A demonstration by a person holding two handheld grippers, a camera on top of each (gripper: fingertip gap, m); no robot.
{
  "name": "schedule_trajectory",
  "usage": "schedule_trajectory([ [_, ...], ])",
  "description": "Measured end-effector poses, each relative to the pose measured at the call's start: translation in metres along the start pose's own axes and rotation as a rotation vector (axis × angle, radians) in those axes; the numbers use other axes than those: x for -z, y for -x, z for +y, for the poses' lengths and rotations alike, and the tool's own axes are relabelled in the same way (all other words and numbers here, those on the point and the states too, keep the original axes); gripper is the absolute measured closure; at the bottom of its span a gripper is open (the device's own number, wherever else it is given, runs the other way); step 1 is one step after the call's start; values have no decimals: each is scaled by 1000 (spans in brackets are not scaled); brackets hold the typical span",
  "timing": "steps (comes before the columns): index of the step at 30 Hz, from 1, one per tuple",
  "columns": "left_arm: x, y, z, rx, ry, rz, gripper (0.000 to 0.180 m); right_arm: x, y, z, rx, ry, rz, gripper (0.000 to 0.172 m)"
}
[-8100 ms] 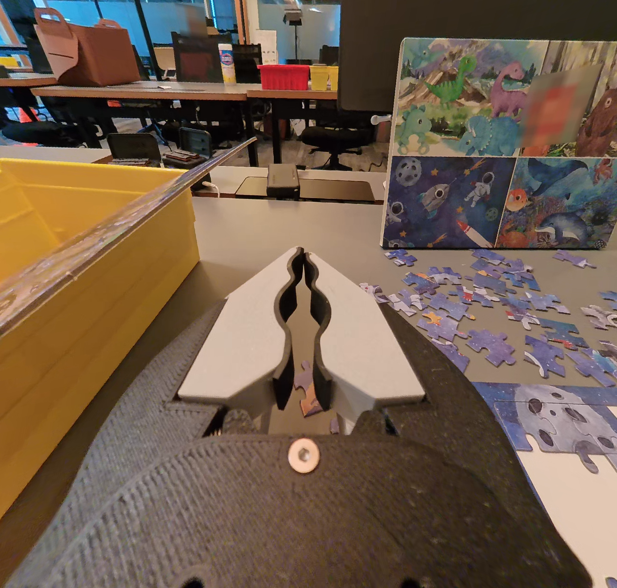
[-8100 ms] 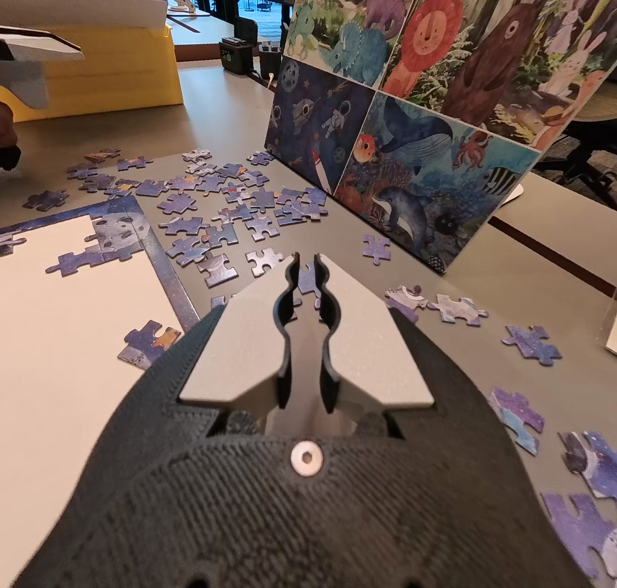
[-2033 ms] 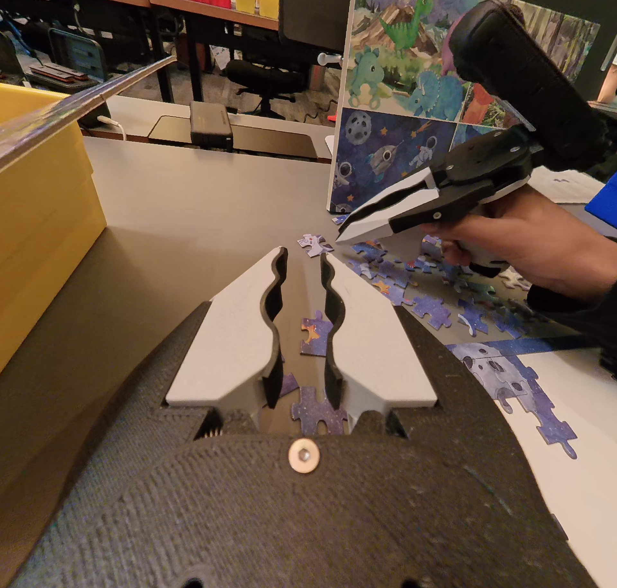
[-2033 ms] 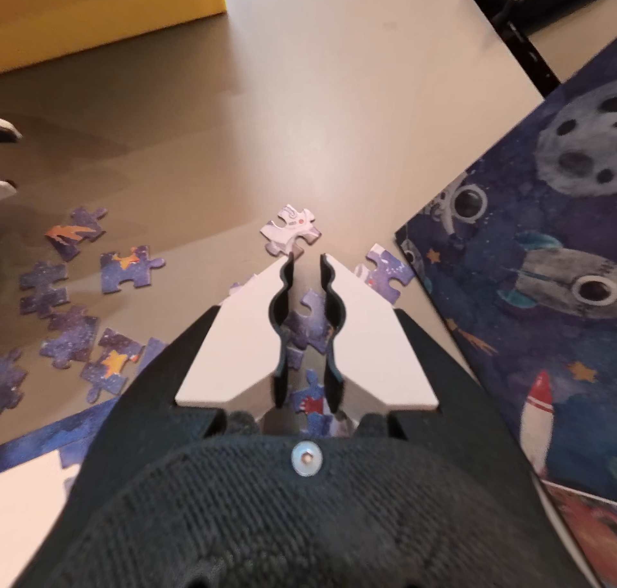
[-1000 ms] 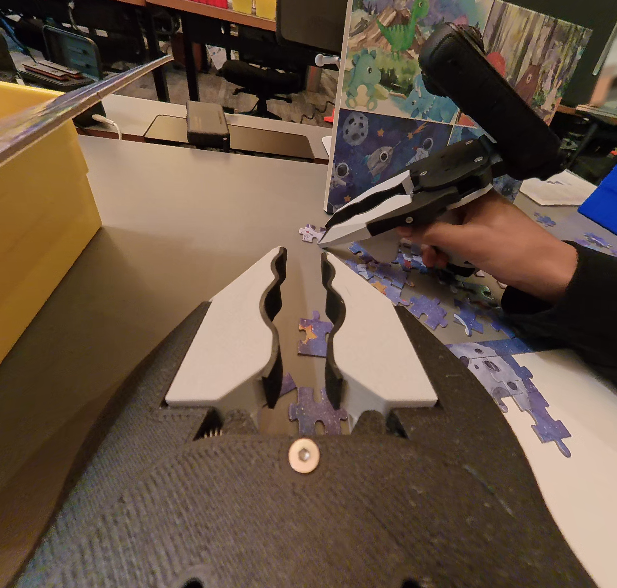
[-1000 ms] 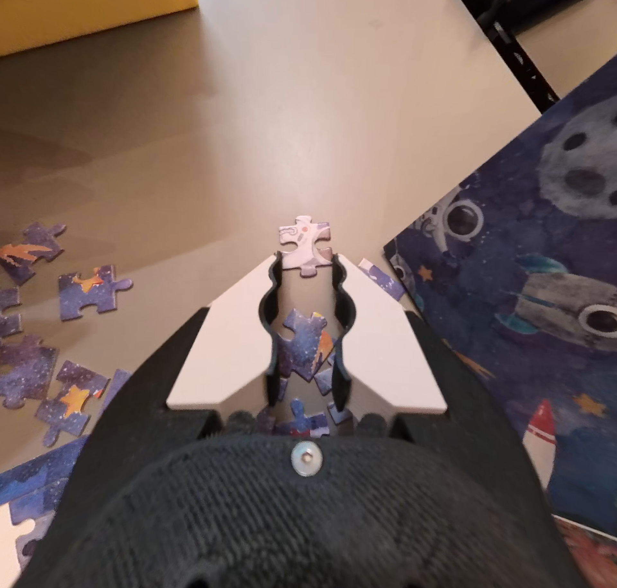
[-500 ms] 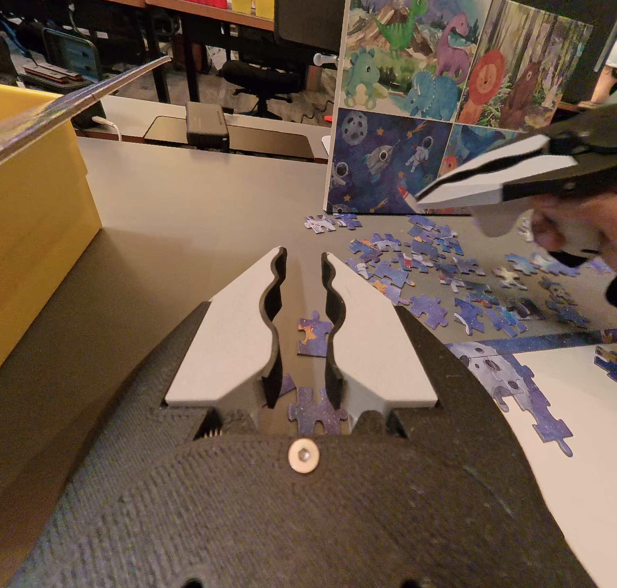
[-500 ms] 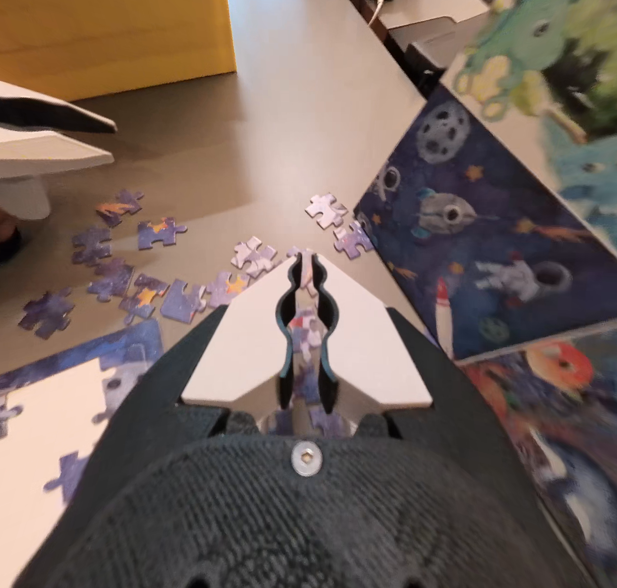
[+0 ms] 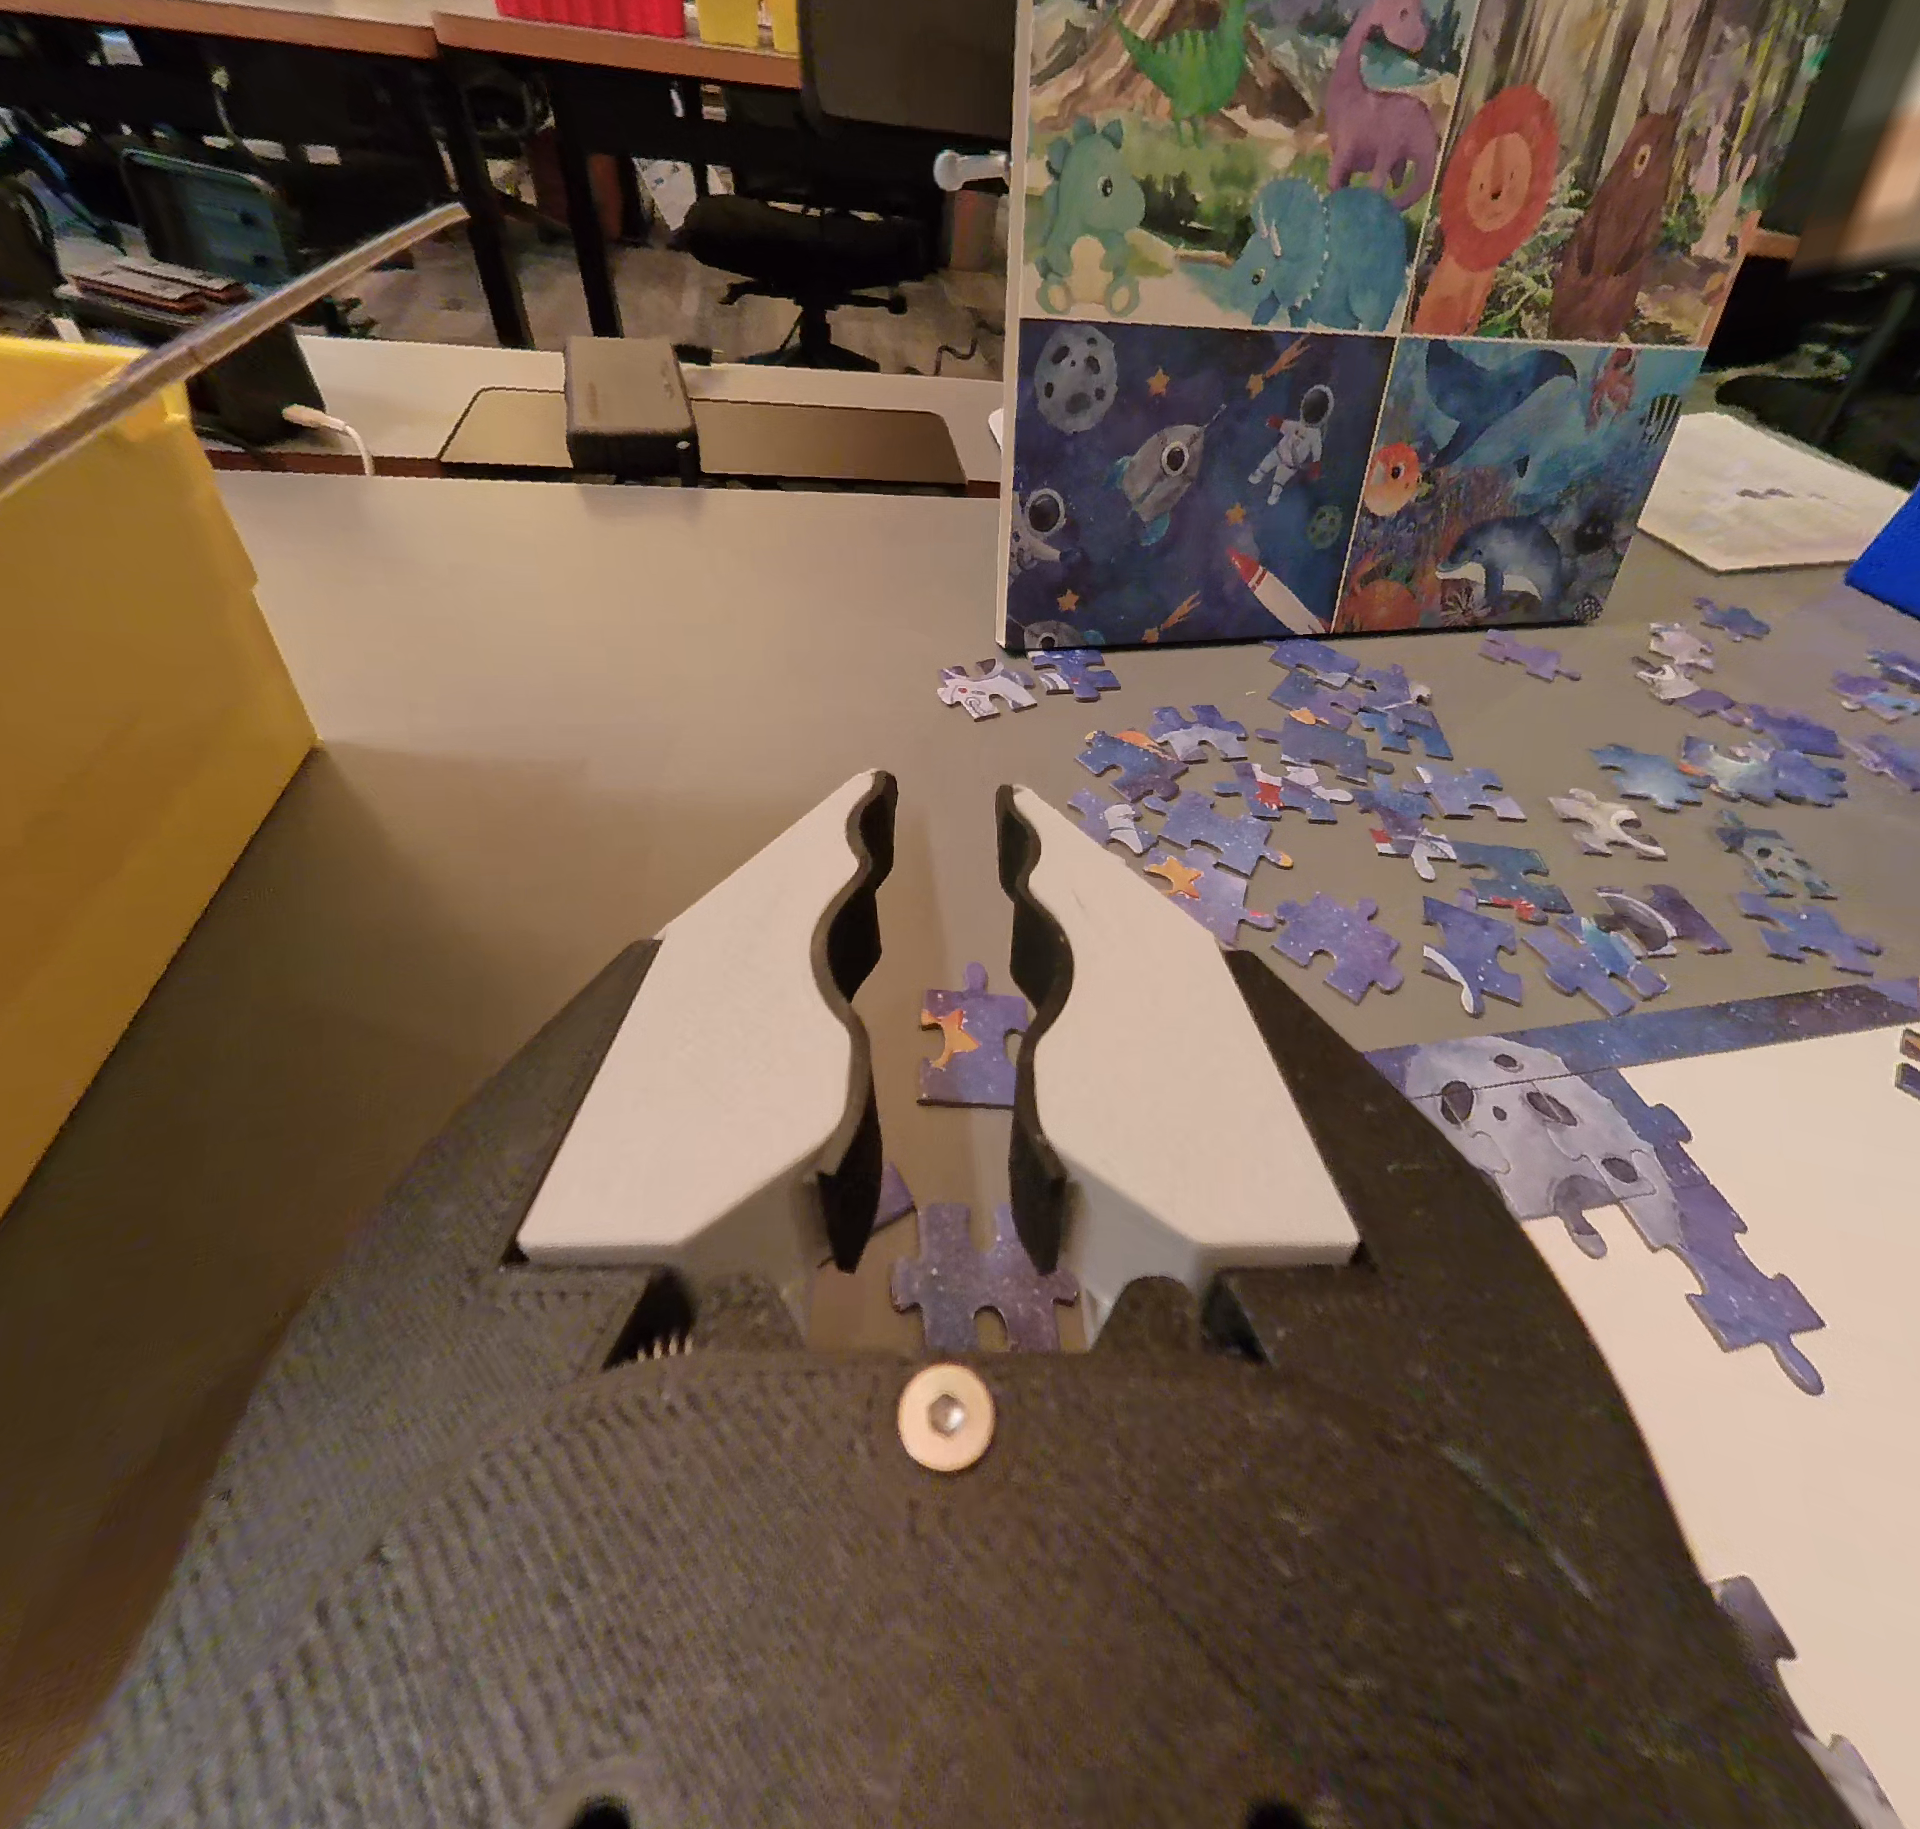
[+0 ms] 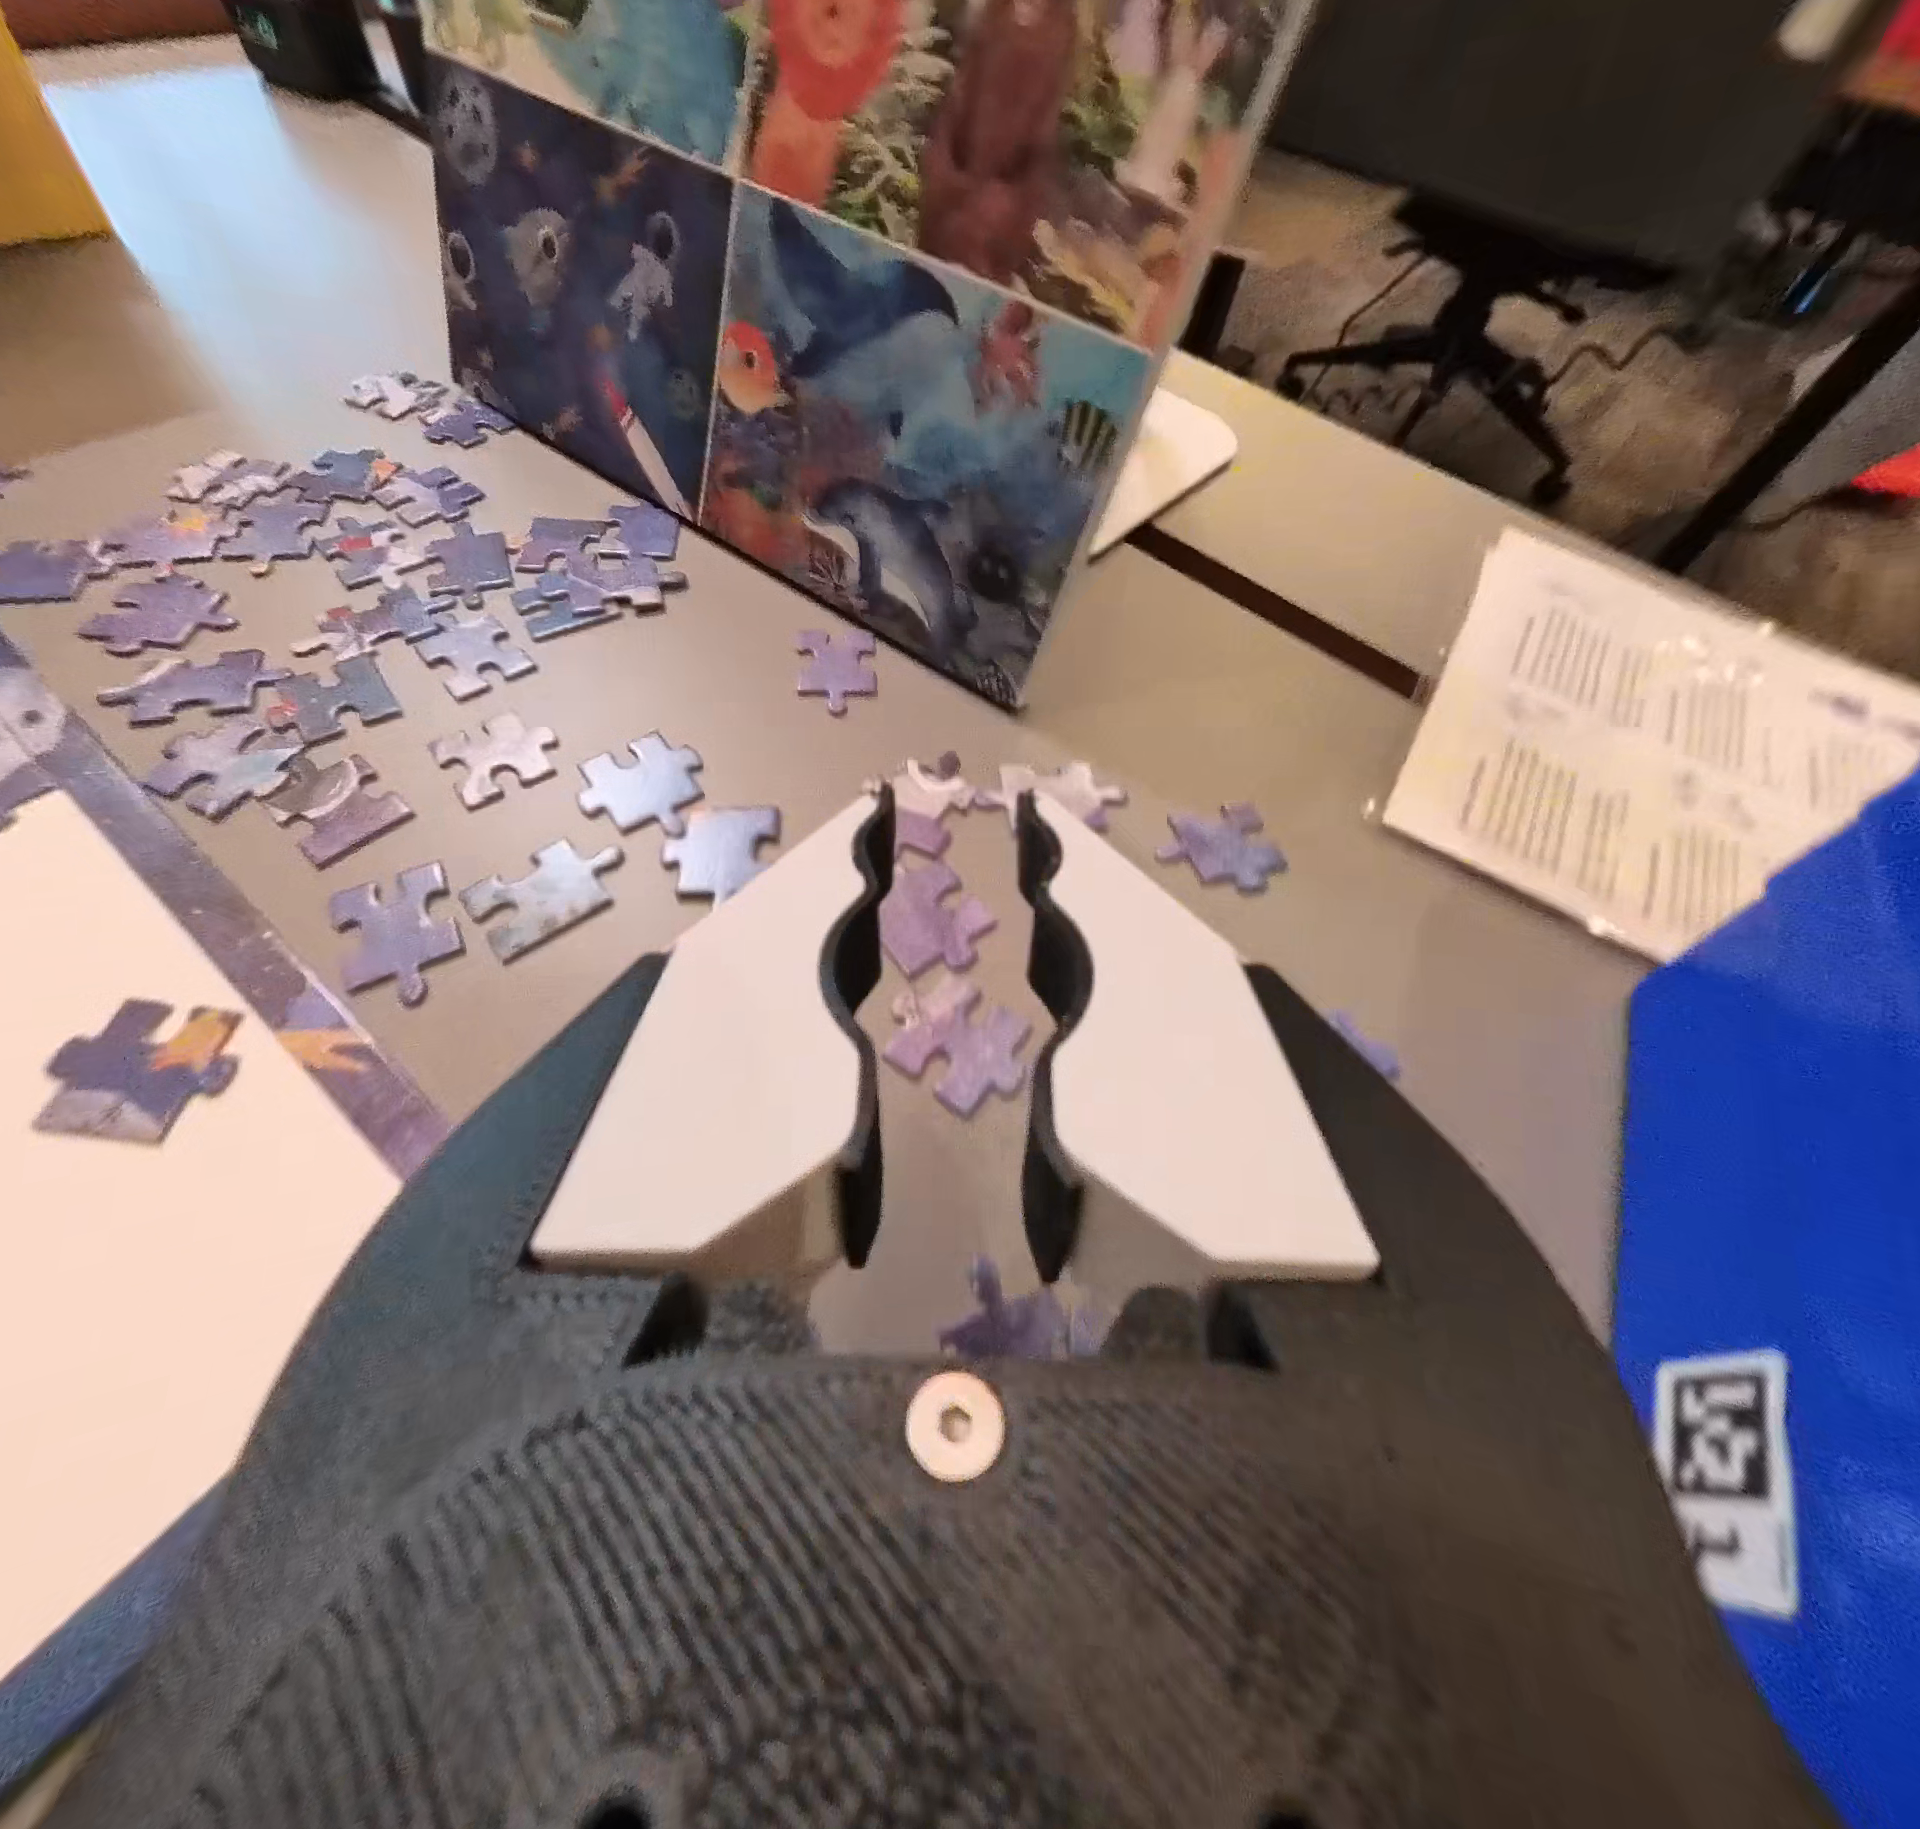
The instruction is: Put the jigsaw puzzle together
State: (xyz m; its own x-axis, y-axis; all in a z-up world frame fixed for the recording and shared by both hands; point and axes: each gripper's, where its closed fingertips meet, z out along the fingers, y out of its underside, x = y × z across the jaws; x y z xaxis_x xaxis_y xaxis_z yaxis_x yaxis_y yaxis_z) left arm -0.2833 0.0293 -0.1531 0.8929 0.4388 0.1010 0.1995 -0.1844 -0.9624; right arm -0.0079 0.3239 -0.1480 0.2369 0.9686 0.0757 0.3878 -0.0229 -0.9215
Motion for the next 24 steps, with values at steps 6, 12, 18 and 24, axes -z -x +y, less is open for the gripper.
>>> schedule_trajectory([
  [6, -10, -14, 9, -72, 75, 46, 164, 19, 0, -9, -45, -32, -20, 143],
  [12, 44, -44, -96, 124, -309, 219, 180, 43, -18, -39, -80, -217, 93, 136],
  [18, -25, -51, -80, -73, -23, 195, 180, 52, -21, -46, -138, -282, 54, 136],
  [24, -80, -49, -46, -191, 107, 175, 180, 58, -35, -42, -114, -292, 117, 143],
])
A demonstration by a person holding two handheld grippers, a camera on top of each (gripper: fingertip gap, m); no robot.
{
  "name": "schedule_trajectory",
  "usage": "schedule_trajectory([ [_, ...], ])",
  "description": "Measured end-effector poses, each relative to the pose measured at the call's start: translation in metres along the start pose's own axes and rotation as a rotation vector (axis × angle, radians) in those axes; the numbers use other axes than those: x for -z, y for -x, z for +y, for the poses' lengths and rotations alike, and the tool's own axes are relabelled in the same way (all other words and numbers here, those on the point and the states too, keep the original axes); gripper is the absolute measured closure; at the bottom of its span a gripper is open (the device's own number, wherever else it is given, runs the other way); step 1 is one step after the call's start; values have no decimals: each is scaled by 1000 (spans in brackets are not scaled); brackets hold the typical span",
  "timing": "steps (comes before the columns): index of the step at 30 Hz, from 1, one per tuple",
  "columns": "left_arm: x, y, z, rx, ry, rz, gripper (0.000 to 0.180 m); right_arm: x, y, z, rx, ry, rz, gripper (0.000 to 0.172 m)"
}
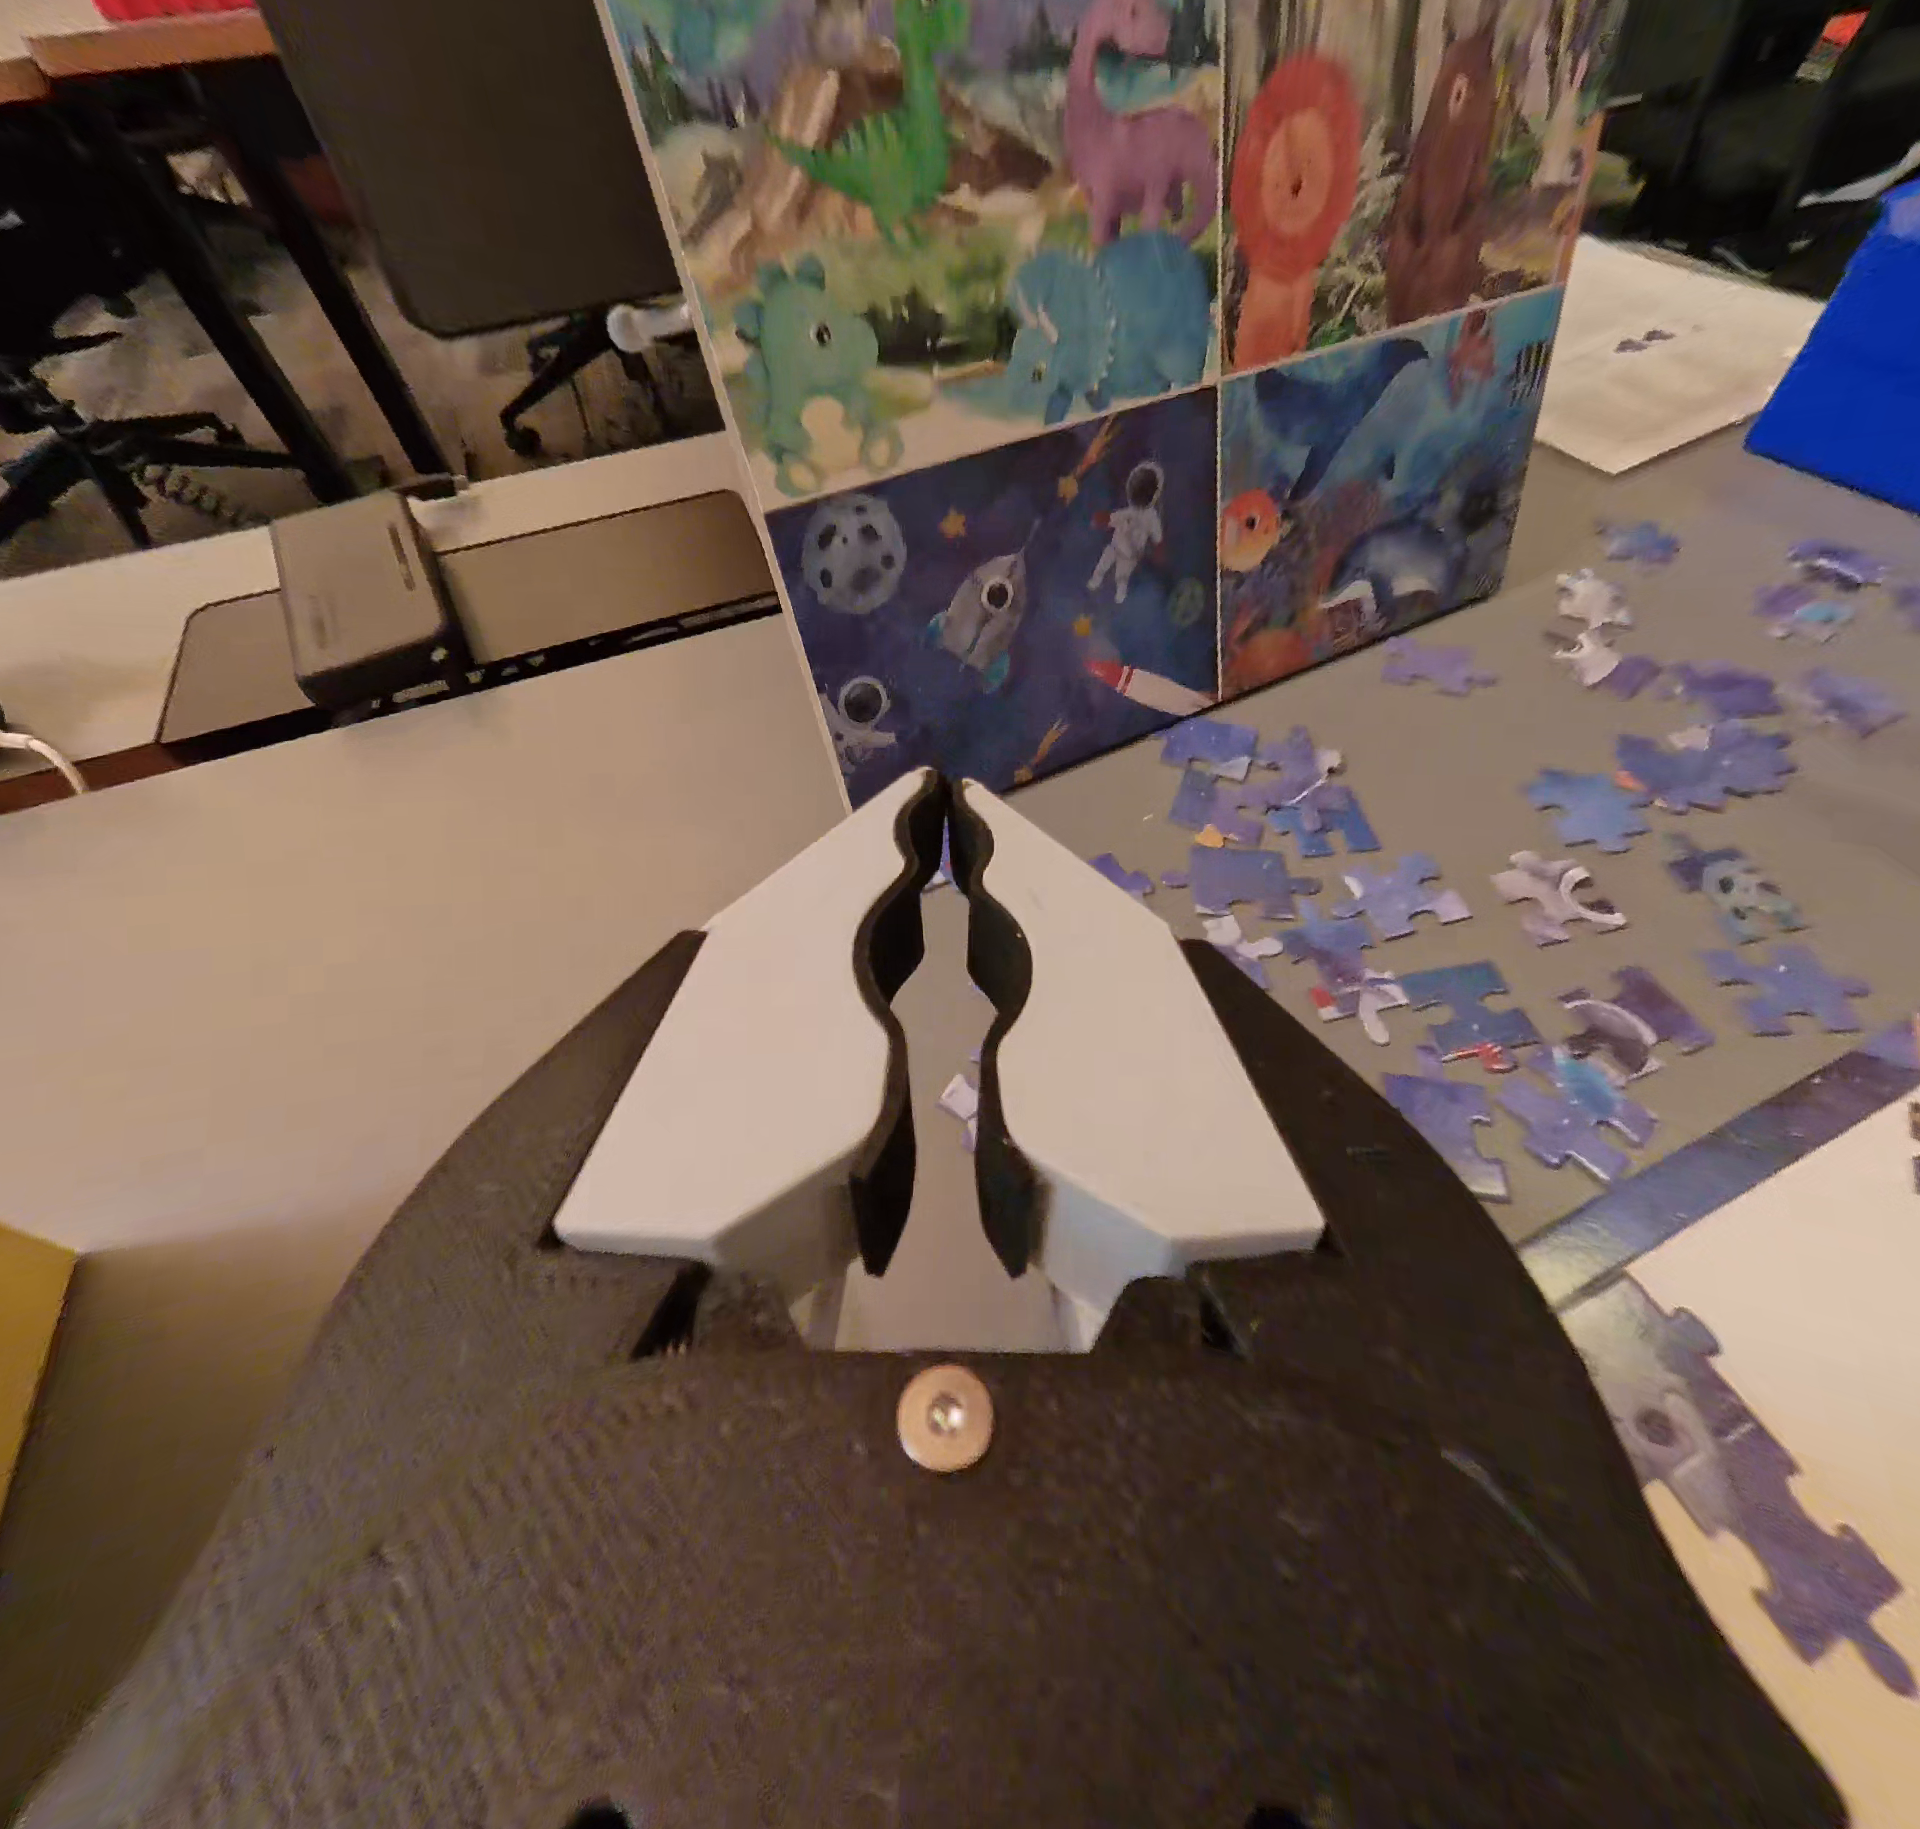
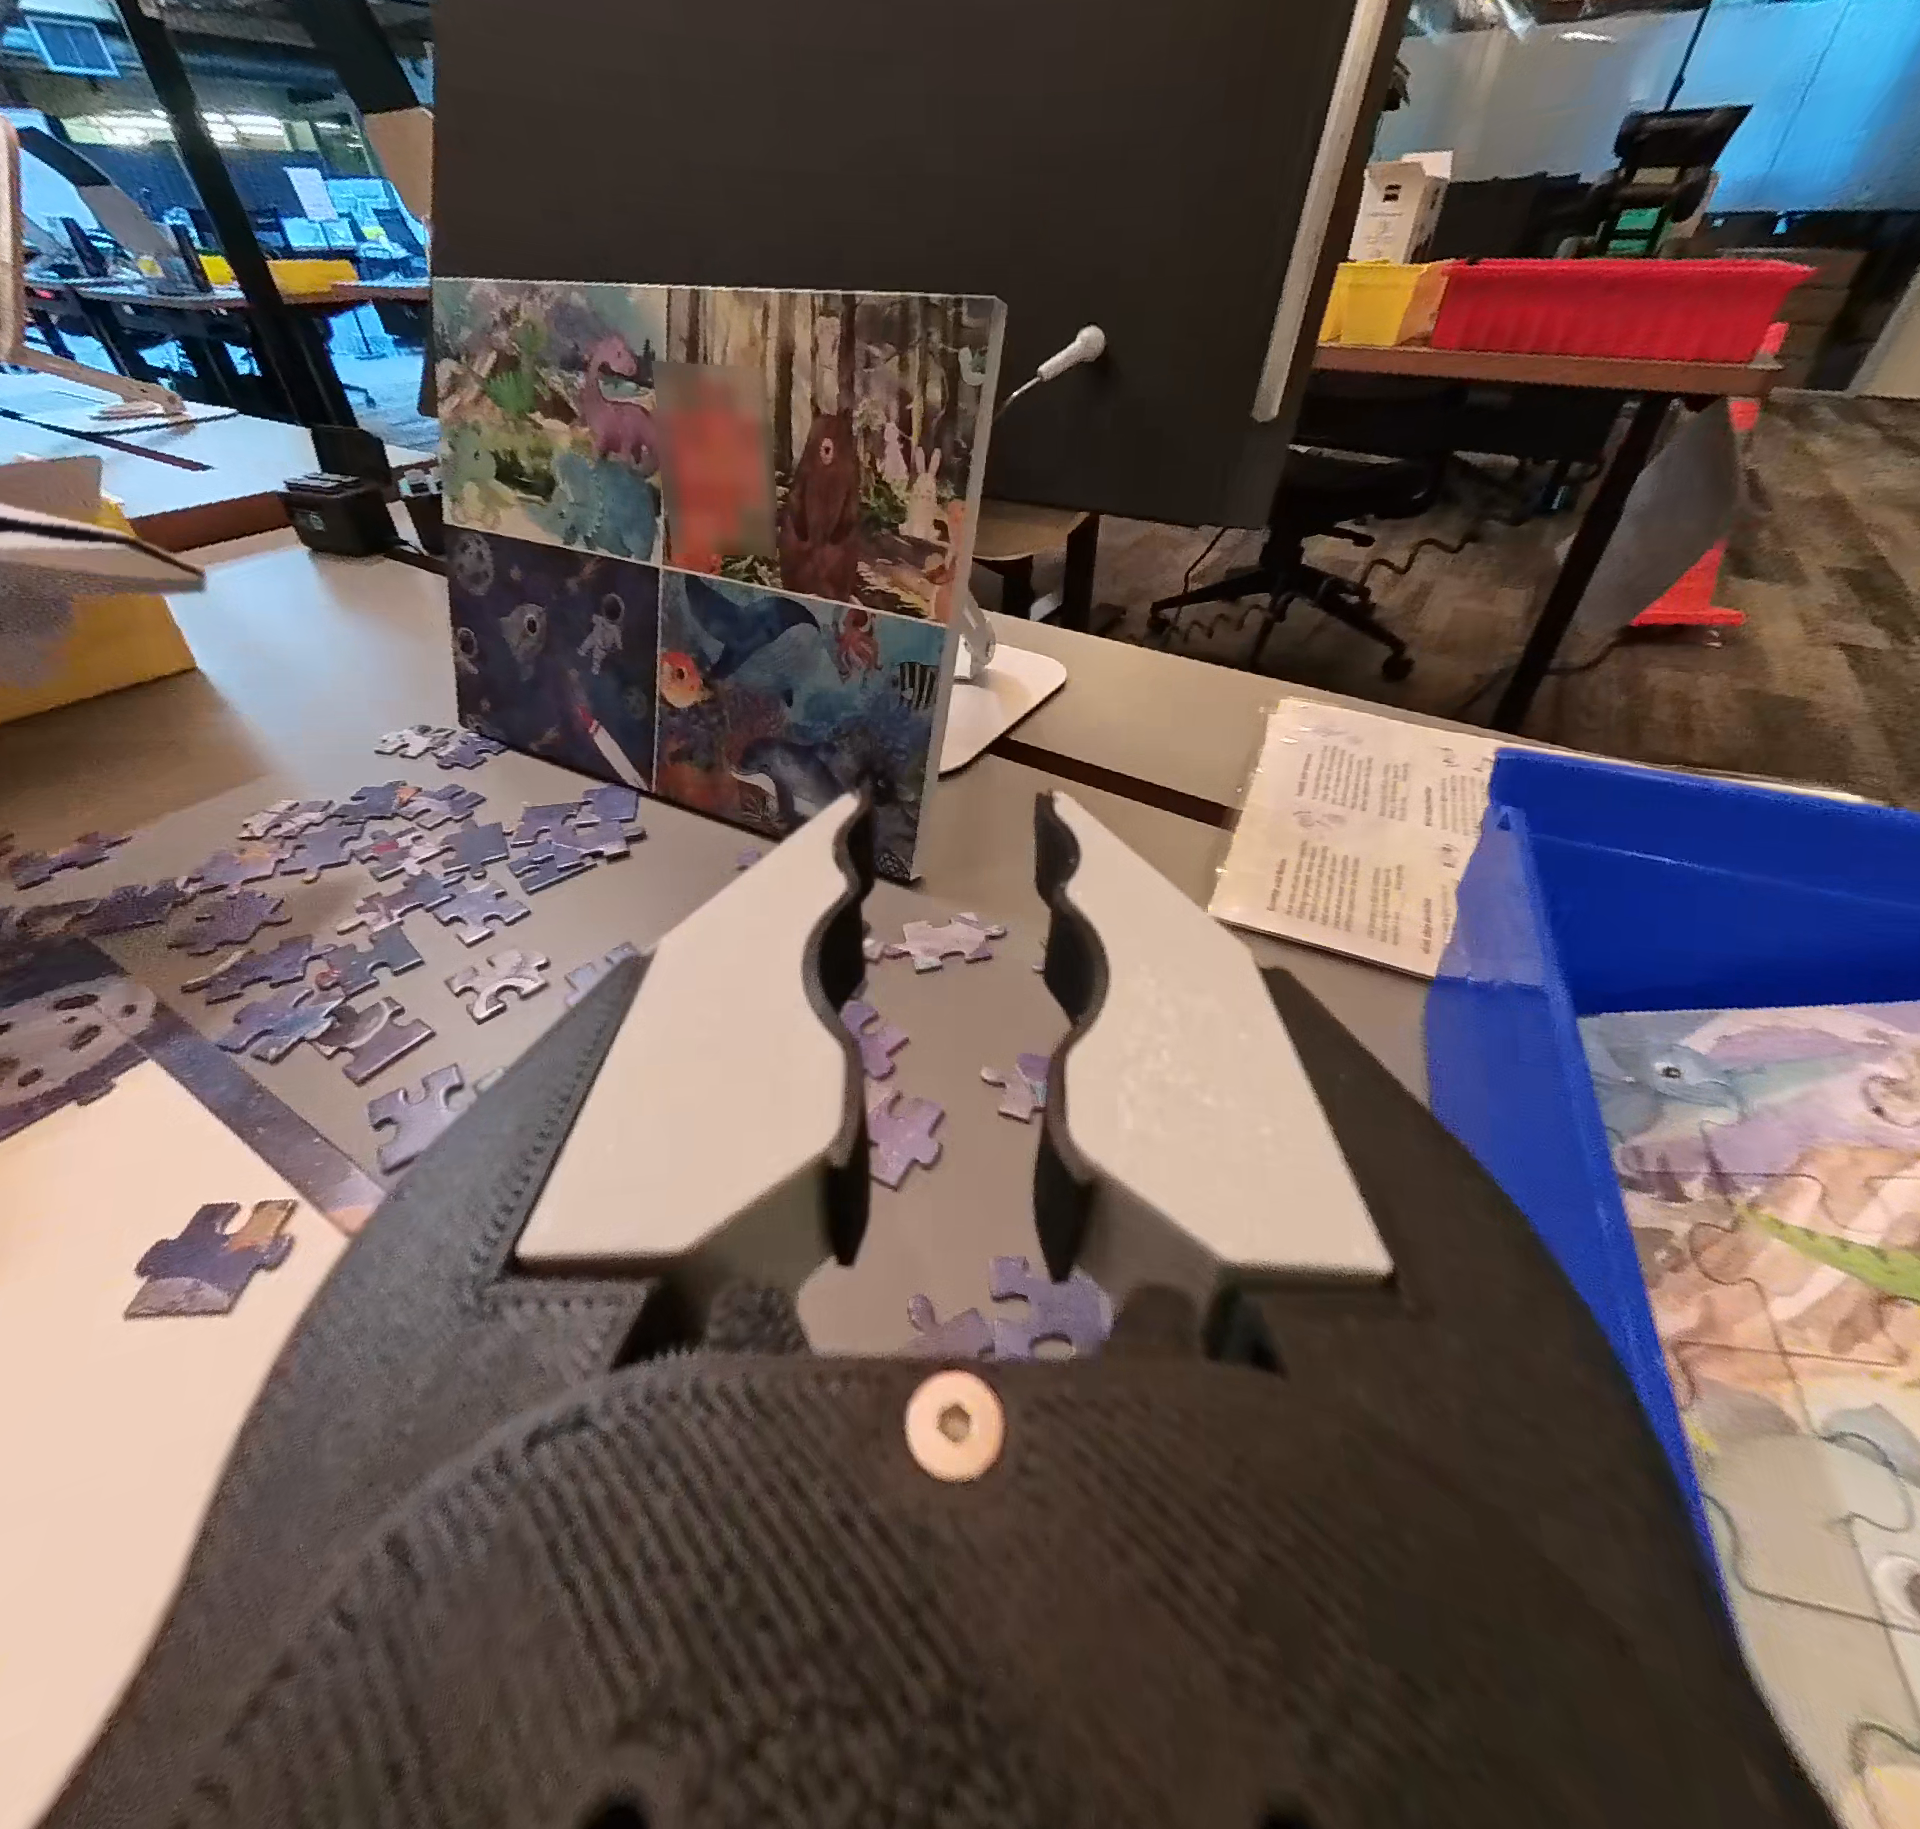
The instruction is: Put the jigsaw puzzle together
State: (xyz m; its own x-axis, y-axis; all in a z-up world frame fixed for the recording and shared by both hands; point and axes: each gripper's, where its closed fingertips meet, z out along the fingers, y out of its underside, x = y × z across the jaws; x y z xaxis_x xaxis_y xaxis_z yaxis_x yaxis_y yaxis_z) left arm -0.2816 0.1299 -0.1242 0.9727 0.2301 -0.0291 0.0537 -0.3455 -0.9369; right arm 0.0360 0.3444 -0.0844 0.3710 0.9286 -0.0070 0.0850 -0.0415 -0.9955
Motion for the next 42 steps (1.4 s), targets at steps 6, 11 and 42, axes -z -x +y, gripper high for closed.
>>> schedule_trajectory([
  [6, 5, 7, 14, 1, -67, -17, 180, -5, -3, 10, -24, 29, -7, 142],
  [11, 6, 15, 16, 112, -97, 16, 180, -13, -7, 28, -30, 68, 2, 143],
  [42, 14, 0, 6, 48, -133, 45, 180, -111, 49, 131, -49, 625, -28, 118],
])
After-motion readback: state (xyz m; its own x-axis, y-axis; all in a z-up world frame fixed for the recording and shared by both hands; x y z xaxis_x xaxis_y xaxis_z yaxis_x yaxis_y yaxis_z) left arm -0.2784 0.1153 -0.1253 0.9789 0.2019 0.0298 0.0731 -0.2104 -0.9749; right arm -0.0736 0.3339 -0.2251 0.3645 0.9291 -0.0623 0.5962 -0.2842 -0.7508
